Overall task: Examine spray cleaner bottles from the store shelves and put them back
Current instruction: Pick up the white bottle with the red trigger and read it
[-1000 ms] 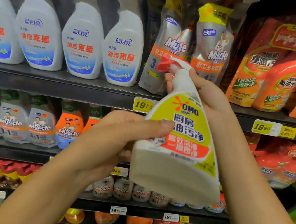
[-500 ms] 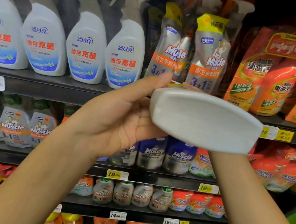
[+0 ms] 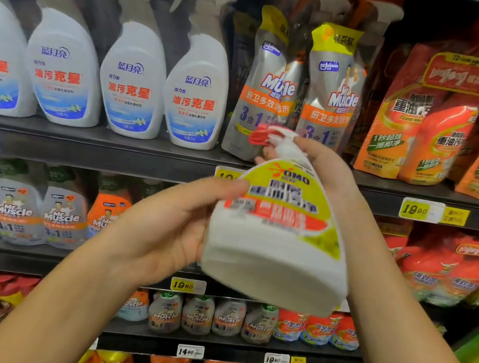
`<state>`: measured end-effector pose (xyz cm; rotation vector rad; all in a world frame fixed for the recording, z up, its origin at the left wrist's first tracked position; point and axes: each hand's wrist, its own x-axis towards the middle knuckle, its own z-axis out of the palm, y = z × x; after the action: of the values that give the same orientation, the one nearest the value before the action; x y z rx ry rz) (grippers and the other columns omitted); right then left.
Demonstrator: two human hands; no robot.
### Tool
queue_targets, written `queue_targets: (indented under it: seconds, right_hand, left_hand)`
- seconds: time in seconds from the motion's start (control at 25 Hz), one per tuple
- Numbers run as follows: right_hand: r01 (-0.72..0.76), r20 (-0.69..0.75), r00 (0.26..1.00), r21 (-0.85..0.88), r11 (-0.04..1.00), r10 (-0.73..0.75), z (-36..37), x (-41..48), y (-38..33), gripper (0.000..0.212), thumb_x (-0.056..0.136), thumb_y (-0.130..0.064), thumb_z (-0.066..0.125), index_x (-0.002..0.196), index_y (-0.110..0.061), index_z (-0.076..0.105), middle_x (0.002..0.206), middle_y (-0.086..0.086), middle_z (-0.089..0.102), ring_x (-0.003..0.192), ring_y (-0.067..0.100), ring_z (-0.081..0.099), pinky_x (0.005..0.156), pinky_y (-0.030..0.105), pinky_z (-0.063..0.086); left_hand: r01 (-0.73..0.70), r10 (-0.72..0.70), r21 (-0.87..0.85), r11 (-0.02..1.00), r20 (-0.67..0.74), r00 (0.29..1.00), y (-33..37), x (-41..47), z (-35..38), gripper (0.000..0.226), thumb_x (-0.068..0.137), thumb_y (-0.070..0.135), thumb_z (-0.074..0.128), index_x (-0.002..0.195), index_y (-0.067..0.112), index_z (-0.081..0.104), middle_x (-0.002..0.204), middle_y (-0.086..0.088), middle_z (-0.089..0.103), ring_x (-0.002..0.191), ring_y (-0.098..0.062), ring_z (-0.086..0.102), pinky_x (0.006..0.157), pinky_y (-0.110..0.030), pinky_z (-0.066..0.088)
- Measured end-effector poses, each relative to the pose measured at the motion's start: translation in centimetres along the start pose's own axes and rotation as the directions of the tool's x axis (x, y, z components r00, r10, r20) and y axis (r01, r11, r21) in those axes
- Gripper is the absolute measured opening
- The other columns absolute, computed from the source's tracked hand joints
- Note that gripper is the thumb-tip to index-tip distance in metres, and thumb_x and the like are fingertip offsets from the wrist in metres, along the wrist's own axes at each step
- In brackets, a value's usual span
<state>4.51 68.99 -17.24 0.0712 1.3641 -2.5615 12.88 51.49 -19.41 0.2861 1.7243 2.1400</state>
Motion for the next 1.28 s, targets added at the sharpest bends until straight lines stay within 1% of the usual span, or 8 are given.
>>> queue_targets:
  seconds: [0.16,0.32,0.4,0.6,0.72,0.96,1.12,1.28]
  right_hand:
    - [0.146,0.096,0.984,0.063,0.987,-0.151,0.8,-0.3,0.4,0.031,0.098,-0.033,0.05,0.115,-0.009,0.061,0.08,0.014,0.064,0.061,0.019,0.063,0.062,0.032,0.059]
    - [0.39,0.172,0.911,-0.061,0.919,-0.375,1.2,-1.2,0.9,0.028,0.097,-0.03,0.052,0.105,-0.003,0.057,0.081,0.015,0.062,0.06,0.023,0.06,0.066,0.036,0.056]
    - [0.501,0.199,0.856,-0.09,0.861,-0.477,1.3,-1.5,1.4,0.026,0.096,-0.025,0.054,0.102,0.0,0.054,0.081,0.017,0.06,0.059,0.023,0.06,0.066,0.038,0.054]
    - [0.625,0.193,0.772,-0.056,0.778,-0.606,1.7,-1.9,2.4,0.016,0.093,-0.019,0.055,0.096,-0.003,0.056,0.085,0.019,0.054,0.06,0.022,0.058,0.066,0.038,0.055]
    - [0.666,0.104,0.745,-0.094,0.74,-0.658,1.9,-2.0,2.3,0.014,0.094,-0.013,0.058,0.103,-0.002,0.057,0.087,0.018,0.055,0.062,0.022,0.057,0.067,0.038,0.054]
    - [0.63,0.058,0.773,-0.184,0.754,-0.632,2.9,-3.4,1.9,0.005,0.092,-0.009,0.061,0.09,-0.006,0.064,0.071,0.003,0.06,0.066,0.016,0.056,0.068,0.033,0.049]
    - [0.568,0.293,0.822,-0.37,0.735,-0.488,2.8,-4.1,-0.4,0.012,0.094,-0.011,0.056,0.103,-0.007,0.063,0.088,0.005,0.063,0.076,0.014,0.06,0.068,0.025,0.05]
    - [0.497,0.409,0.85,-0.415,0.762,-0.332,1.7,-3.4,-0.6,0.026,0.096,-0.017,0.054,0.122,-0.016,0.053,0.091,0.001,0.064,0.074,0.022,0.058,0.06,0.024,0.046]
  left_hand:
    - [0.009,-0.01,0.022,1.0,0.055,0.998,-2.6,-0.1,-2.0,0.036,0.066,0.03,0.066,0.09,0.006,0.077,0.086,-0.013,0.076,0.07,-0.018,0.073,0.06,-0.025,0.059]
    - [-0.098,0.095,0.05,0.994,0.052,0.994,-5.2,1.0,-2.6,0.034,0.078,0.028,0.071,0.11,0.015,0.071,0.107,-0.009,0.073,0.094,-0.022,0.071,0.072,-0.026,0.058]
    - [-0.22,0.22,0.138,0.966,0.012,0.975,-6.2,1.5,-2.3,0.054,0.069,0.027,0.079,0.121,0.023,0.062,0.11,-0.002,0.072,0.098,-0.019,0.07,0.074,-0.025,0.057]
    - [-0.249,0.477,0.661,0.707,-0.187,0.859,-8.5,2.1,0.2,0.123,0.04,0.061,0.081,0.144,0.043,0.017,0.136,0.019,0.038,0.122,-0.002,0.043,0.098,-0.037,0.047]
    - [-0.296,0.59,0.768,0.567,-0.129,0.797,-8.9,2.5,0.8,0.129,0.039,0.074,0.076,0.145,0.049,0.006,0.131,0.029,0.022,0.117,0.017,0.029,0.089,-0.015,0.036]
    - [-0.354,0.628,0.706,0.614,-0.165,0.76,-8.5,3.4,0.8,0.091,0.064,0.05,0.073,0.144,0.04,0.03,0.128,0.026,0.044,0.113,0.013,0.045,0.083,-0.007,0.042]
    - [-0.525,0.575,0.37,0.767,-0.031,0.818,-7.4,3.1,0.3,0.064,0.079,0.021,0.066,0.138,0.028,0.041,0.119,0.024,0.062,0.109,0.006,0.058,0.079,-0.008,0.049]
    - [-0.44,0.44,-0.073,0.895,-0.015,0.898,-7.2,2.5,0.4,0.039,0.082,0.017,0.056,0.118,0.03,0.047,0.107,0.012,0.072,0.101,-0.011,0.068,0.075,-0.023,0.056]
